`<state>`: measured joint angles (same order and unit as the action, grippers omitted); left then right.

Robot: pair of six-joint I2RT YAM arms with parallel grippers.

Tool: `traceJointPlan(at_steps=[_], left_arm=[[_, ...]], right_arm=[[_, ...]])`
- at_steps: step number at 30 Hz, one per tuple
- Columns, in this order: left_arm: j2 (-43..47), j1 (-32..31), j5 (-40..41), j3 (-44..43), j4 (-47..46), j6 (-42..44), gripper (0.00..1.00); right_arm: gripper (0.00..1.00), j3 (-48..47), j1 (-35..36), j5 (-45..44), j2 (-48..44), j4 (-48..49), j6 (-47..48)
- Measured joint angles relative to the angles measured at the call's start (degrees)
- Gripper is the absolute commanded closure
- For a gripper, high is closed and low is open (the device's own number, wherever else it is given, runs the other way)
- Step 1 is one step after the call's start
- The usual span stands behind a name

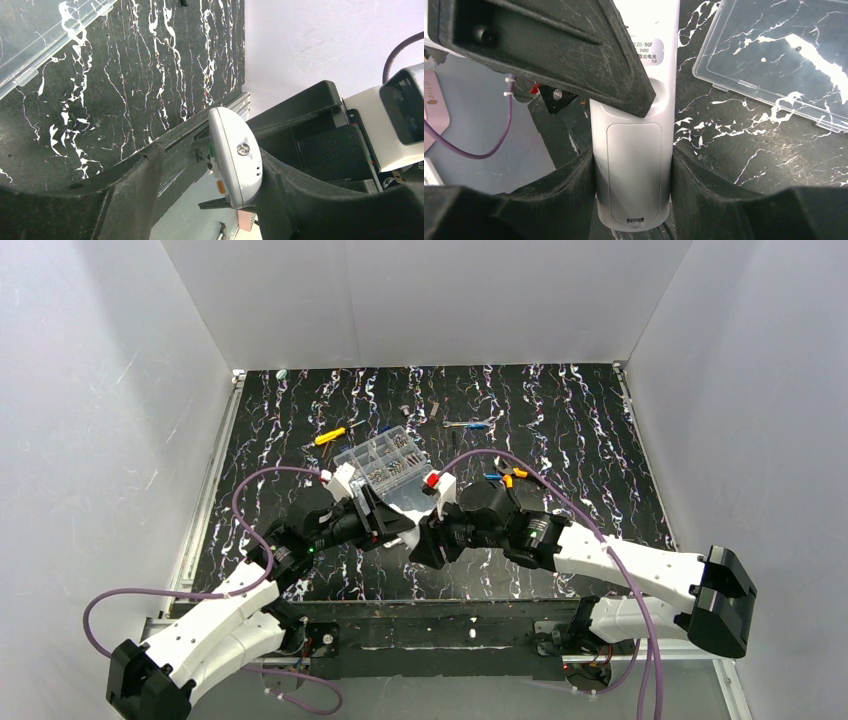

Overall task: Load the batteries into the remote control
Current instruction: Pick up the remote control from the center of the board.

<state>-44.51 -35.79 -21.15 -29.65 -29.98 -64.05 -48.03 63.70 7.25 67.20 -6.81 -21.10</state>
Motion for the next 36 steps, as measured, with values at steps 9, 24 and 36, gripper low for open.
traceJointPlan(at_steps=[9, 24, 36], left_arm=[[0.0, -0.9, 1.1, 0.0, 0.3, 1.4, 0.55], [1.9, -1.4, 6.8, 0.0, 3.1, 2.3, 0.46], [0.0, -1.5, 9.4, 0.0, 1.3, 0.2, 0.59]], right_arm=[[0.99, -0.1, 0.0, 0.8, 1.3, 0.2, -1.2], [0.99, -0.1, 0.0, 1.1, 2.2, 1.1, -1.2], [0.99, -0.1, 0.0, 2.0, 2.6, 1.0, -1.2]])
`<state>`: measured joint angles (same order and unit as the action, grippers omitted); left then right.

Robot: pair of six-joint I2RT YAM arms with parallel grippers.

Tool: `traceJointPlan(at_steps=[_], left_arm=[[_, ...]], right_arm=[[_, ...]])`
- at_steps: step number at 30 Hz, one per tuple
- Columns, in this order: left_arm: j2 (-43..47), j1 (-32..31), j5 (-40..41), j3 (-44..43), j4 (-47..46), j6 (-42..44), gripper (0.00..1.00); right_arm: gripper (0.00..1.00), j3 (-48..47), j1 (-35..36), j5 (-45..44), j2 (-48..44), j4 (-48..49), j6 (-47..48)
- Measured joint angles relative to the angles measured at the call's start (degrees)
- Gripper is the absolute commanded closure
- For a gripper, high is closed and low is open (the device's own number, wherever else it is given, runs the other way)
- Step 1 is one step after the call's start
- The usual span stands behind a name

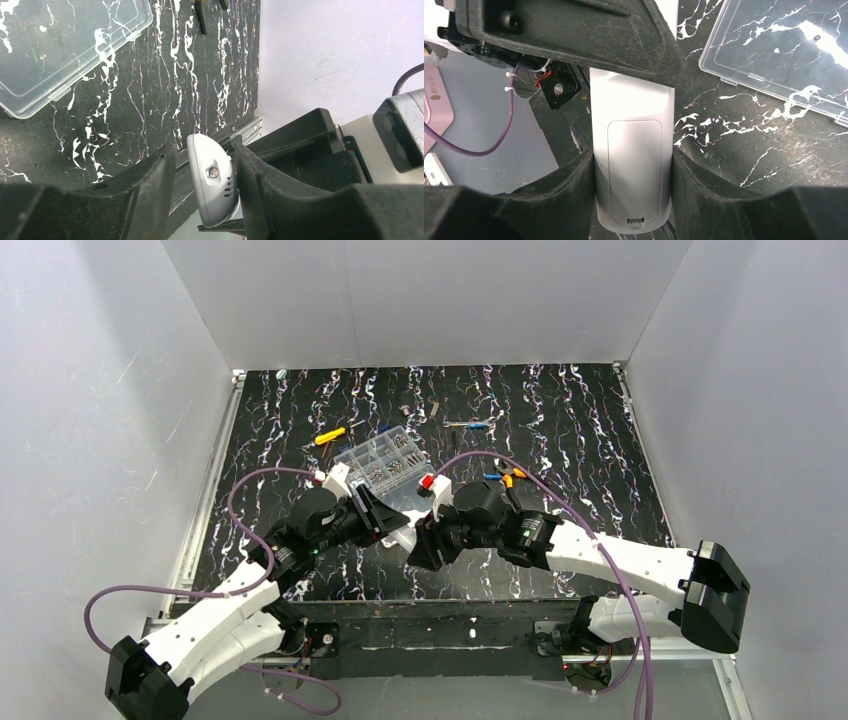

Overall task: Load the batteries into the remote control
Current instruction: Pick up the remote control from the center of the board, then remove the battery cover from the remote control.

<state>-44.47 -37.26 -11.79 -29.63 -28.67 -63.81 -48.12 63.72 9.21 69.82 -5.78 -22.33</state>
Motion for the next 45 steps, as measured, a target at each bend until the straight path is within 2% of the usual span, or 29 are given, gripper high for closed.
traceJointPlan(at_steps=[11, 14, 15, 16, 17, 19, 21, 30, 37, 40, 45], left_arm=[[-2.0, -1.5, 0.4, 0.0, -2.6, -2.1, 0.88], [-2.0, -1.8, 0.7, 0.0, -2.6, -2.3, 1.00], [-2.0, -1.9, 0.9, 0.0, -2.6, -2.3, 1.00], [-2.0, -1.9, 0.9, 0.0, -2.6, -2.3, 1.00], [-2.0, -2.0, 0.9, 0.0, -2.6, -2.3, 1.00], [-2.0, -2.2, 0.8, 0.0, -2.7, -2.5, 1.00], [-2.0, -2.5, 0.5, 0.0, -1.7, -1.7, 1.00], [-2.4, -2.7, -4.1, 2.4, -1.2, -0.7, 1.00], [-3.4, -2.7, -11.7, 2.4, -5.4, 1.3, 1.00], [-3.7, -2.7, -15.1, 2.4, -7.6, 2.1, 1.00], [-3.7, -2.7, -17.7, 2.4, -9.7, 2.3, 1.00]], right_arm=[[0.97, 0.0, 0.0, -0.5, 1.0, -0.1, -0.3], [0.76, 0.0, 0.1, -1.1, 1.0, -0.1, -0.4], [0.64, 0.0, 0.2, -1.2, 1.0, -0.1, -0.4], [0.44, 0.0, 0.2, -1.2, 1.0, -0.2, -0.4], [0.36, 0.0, 0.2, -1.2, 0.9, -0.3, -0.2], [0.28, 0.0, 0.2, -1.1, 0.3, -0.7, 0.2], [0.25, 0.0, 0.2, -0.3, -1.0, -0.4, 1.1], [0.25, 0.0, 0.2, 2.7, -13.3, -2.1, 7.6], [0.29, 0.8, 0.2, 2.2, -17.4, -5.2, 15.7], [0.33, 3.4, 0.2, 4.3, -19.5, -5.7, 20.9], [0.45, 8.7, 0.2, 10.9, -25.5, -5.5, 29.9]])
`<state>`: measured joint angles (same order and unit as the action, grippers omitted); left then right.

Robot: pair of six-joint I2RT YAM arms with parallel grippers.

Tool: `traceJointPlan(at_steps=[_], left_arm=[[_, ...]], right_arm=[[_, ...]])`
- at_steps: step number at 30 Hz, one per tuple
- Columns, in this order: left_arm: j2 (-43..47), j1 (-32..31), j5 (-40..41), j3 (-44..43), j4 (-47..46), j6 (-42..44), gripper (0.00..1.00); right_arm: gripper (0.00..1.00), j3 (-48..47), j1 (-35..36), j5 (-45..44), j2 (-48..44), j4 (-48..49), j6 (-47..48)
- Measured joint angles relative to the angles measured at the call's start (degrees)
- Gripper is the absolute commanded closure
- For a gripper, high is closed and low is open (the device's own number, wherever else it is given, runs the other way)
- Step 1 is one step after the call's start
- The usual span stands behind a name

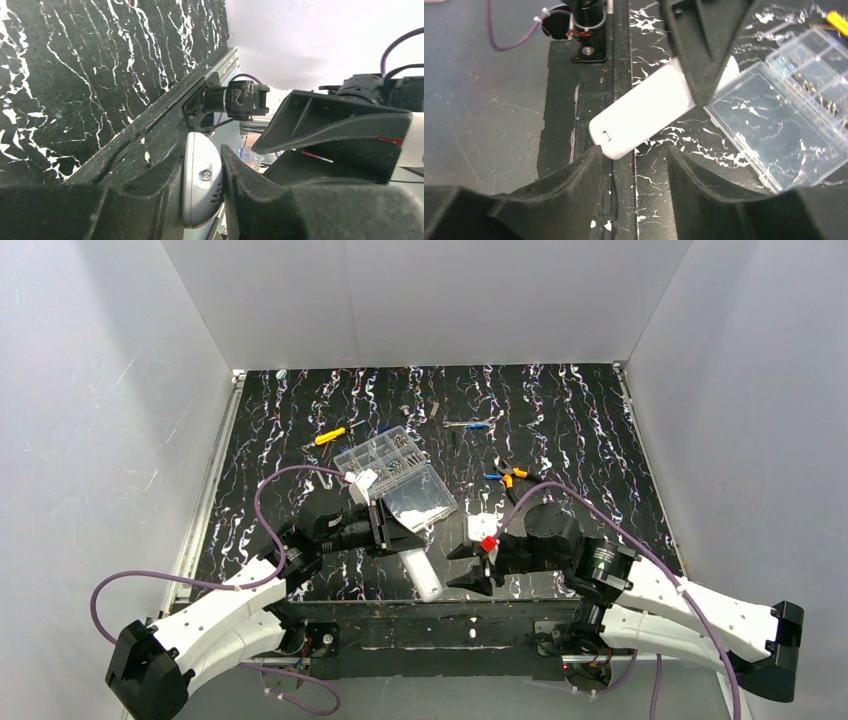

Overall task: Load the batteries into the remote control
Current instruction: Remove the battery cover from the remote control.

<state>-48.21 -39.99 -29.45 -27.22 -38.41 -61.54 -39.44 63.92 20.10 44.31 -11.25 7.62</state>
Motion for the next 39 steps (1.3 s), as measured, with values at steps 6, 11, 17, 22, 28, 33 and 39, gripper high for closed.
traceJointPlan(at_steps=[6, 11, 17, 22, 28, 33, 39], left_arm=[[-1.2, 0.0, -2.1, 0.0, -3.7, -1.0, 1.00], [-3.4, 0.0, -3.1, 0.0, -6.2, -2.4, 1.00], [-3.7, 0.0, -3.7, 0.0, -7.2, -3.0, 1.00], [-3.7, 0.0, -4.1, 0.0, -7.7, -3.2, 1.00], [-3.7, 0.0, -4.2, 0.1, -8.5, -4.0, 1.00], [-3.9, 0.0, -4.4, 0.2, -9.5, -4.7, 1.00], [-4.4, 0.0, -4.5, 0.3, -10.2, -5.2, 1.00]], right_arm=[[0.46, 3.0, 0.3, 7.0, -3.2, 2.7, 7.7], [0.45, 3.0, 0.7, 10.1, -1.5, 4.2, 11.3], [0.42, 3.0, 1.0, 11.3, 0.5, 4.6, 13.0], [0.44, 3.0, 1.6, 11.4, 0.8, 5.5, 14.5], [0.47, 3.0, 1.9, 10.0, 1.3, 5.6, 16.7], [0.49, 3.0, 2.0, 8.7, 1.5, 5.9, 18.2], [0.49, 3.7, 2.2, 8.1, 1.5, 6.4, 19.7]])
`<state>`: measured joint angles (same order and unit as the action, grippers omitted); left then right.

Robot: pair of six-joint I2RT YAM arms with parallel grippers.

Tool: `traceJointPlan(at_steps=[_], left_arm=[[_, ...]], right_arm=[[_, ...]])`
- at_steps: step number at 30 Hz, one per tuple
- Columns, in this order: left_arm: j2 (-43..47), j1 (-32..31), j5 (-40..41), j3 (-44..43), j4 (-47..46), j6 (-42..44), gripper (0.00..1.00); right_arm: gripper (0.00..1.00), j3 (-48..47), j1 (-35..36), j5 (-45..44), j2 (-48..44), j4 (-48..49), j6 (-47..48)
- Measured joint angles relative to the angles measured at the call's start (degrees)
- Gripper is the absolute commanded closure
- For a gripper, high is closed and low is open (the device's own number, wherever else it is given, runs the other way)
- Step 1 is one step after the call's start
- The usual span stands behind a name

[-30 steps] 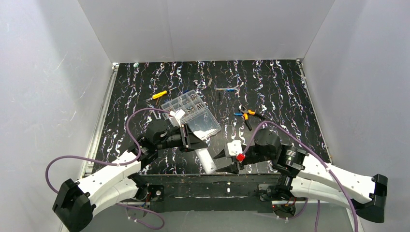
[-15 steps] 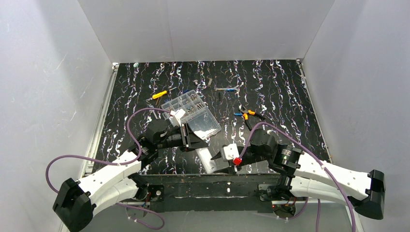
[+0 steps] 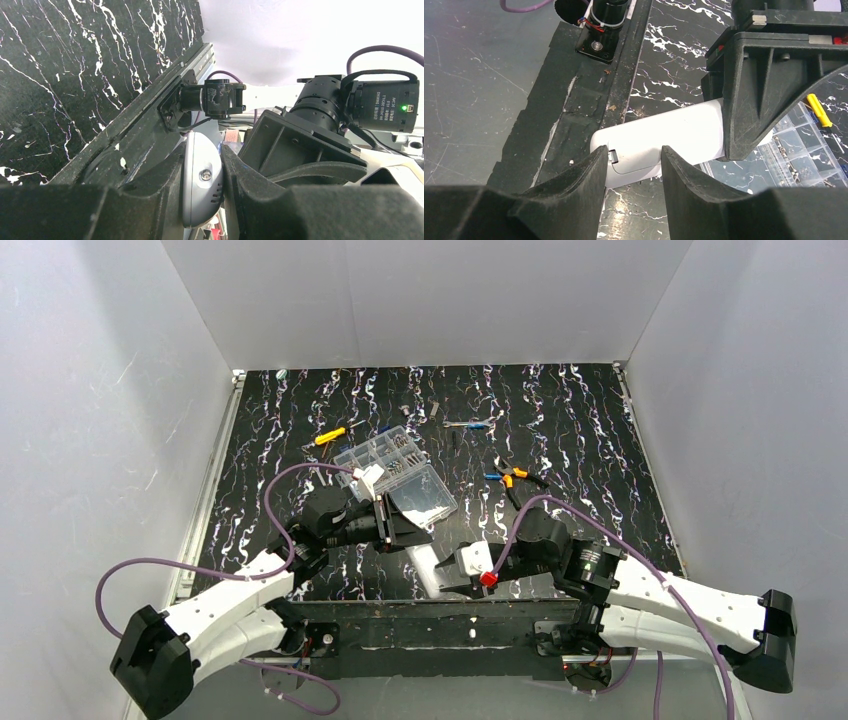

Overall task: Load the batteries into the remote control
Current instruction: Remove the battery cover from the remote control.

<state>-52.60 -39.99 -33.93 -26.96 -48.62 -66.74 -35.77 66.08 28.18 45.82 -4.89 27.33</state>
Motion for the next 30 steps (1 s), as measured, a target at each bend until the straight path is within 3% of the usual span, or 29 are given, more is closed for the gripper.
traceJointPlan(at_steps=[30], left_arm=[[-1.7, 0.0, 0.1, 0.0, -0.9, -0.9, 1.00]], right_arm=[[0.51, 1.8, 0.3, -3.8, -3.2, -0.4, 3.0]])
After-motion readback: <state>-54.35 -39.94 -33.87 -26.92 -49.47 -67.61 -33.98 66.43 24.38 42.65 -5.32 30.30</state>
